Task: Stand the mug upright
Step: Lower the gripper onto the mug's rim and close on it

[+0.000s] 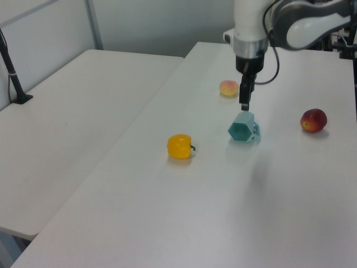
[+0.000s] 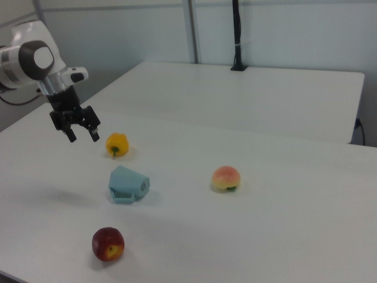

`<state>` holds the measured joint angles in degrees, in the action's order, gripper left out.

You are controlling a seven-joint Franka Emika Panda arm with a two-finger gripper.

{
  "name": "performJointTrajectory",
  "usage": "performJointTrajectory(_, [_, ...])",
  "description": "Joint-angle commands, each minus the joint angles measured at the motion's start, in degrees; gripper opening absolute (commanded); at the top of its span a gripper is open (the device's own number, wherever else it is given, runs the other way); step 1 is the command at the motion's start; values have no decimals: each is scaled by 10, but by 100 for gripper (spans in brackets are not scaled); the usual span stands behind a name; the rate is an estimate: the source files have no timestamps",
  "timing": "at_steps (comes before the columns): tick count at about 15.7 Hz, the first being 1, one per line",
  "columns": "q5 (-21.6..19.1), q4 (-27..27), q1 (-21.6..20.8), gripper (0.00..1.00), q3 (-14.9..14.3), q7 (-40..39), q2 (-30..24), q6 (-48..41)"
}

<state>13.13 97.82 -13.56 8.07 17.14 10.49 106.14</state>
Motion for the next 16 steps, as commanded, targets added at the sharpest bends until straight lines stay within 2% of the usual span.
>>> performJointTrajectory(1, [79, 5, -22, 100, -2, 95, 38, 30])
performJointTrajectory(4, [128, 5, -27, 100, -2, 159, 67, 50])
performJointTrajectory(10, [204, 6, -25, 100, -2, 201, 112, 50])
performJointTrajectory(16, [274, 33, -7, 100, -2, 207, 118, 43])
